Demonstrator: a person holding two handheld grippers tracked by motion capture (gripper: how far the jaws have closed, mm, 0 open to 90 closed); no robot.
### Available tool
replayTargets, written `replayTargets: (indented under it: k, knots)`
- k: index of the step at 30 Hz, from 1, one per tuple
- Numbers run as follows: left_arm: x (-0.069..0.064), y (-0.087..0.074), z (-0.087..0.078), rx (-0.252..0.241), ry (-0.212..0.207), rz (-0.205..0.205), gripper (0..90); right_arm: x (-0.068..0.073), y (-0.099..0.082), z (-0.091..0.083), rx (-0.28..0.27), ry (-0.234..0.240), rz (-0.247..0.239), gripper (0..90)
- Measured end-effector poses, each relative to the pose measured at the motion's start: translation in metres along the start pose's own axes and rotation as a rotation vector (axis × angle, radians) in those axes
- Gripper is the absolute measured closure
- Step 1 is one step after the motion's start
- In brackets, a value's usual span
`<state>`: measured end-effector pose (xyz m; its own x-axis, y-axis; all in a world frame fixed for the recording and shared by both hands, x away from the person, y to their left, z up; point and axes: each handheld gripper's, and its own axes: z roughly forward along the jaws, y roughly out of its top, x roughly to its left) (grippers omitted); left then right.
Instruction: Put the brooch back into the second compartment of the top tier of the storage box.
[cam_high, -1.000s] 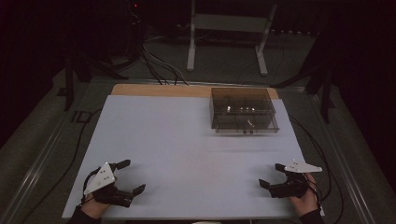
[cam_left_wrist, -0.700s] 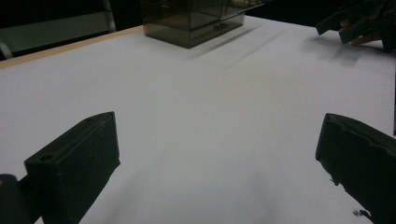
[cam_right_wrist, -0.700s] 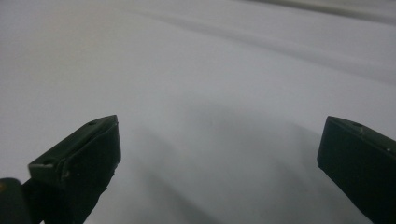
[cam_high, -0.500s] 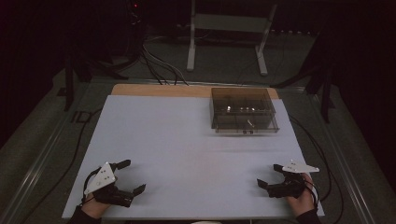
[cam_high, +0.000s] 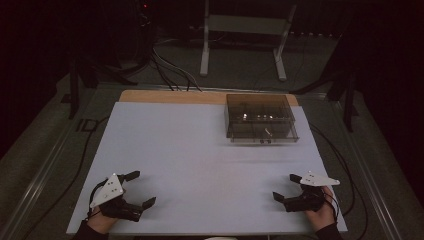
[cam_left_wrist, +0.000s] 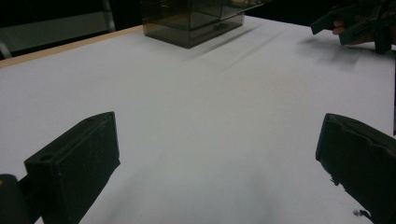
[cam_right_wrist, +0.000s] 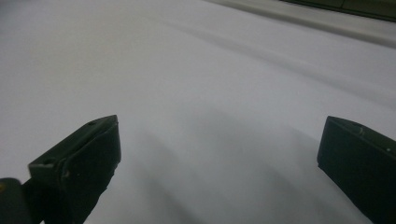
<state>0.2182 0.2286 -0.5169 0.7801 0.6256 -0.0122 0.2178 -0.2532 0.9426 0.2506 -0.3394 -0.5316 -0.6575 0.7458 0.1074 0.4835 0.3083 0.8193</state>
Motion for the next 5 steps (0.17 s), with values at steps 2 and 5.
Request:
replayTargets:
  k: [2, 5]
  knots:
    - [-0.0005, 0.0000, -0.0001, 0.003, 0.000, 0.008, 0.6, -0.0001, 0.0000, -0.0001, -0.001, 0.002, 0.007, 0.0]
    - [-0.0007, 0.0001, -0.0002, 0.003, 0.001, 0.006, 0.6, -0.0007, 0.0004, -0.0014, -0.013, 0.008, 0.015, 0.0]
